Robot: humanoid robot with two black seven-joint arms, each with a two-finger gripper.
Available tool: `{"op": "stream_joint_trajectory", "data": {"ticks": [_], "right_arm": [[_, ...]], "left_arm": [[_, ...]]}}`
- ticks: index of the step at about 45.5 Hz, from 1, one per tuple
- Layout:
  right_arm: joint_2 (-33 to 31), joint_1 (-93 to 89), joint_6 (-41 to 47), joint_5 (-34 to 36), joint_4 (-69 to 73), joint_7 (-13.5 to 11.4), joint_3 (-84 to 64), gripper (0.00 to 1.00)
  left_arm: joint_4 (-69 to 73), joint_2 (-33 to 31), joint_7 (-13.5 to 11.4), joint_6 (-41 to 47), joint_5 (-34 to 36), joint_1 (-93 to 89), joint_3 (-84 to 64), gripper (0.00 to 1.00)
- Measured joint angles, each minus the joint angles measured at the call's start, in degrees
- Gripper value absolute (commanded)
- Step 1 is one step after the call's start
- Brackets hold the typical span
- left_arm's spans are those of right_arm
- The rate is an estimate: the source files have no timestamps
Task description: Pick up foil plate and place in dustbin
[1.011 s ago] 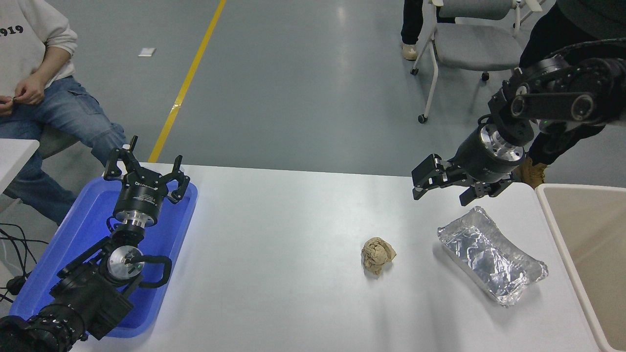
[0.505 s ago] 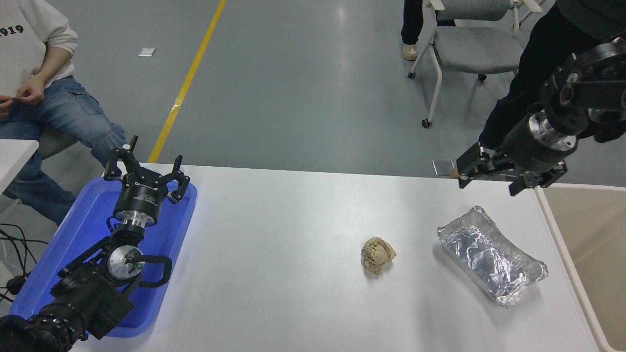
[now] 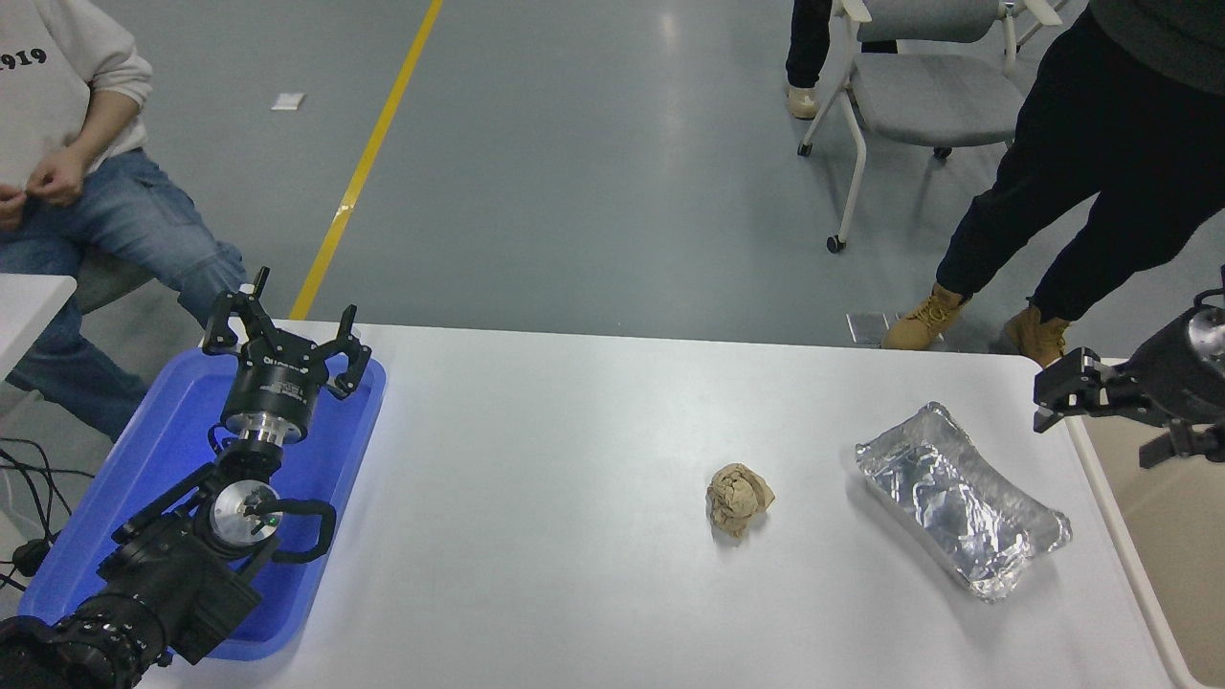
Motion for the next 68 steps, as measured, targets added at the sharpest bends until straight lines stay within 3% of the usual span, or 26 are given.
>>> {"op": "stream_joint_trajectory", "data": {"ticks": [20,37,56,68], "right_arm": [[-3.9,-11.2,-6.9,10.2,0.1,0.0,3.9,0.99],[-4.0,-20.9,-18.2,18.6,0.1,0.0,9.8,0.99],[-2.6,-29.6,-27.7,20.0,-0.1,0.0,16.8,0.98],[0.1,-33.3,-32.4,19.9,-1.7,0.1,19.1,0.90]], "left_arm": [[0.0,0.0,0.0,0.0,0.0,0.0,0.0,1.00],[0.0,0.0,0.0,0.0,0.0,0.0,0.0,1.00],[0.0,0.0,0.0,0.0,0.0,0.0,0.0,1.00],[0.0,0.0,0.0,0.0,0.0,0.0,0.0,1.00]]}}
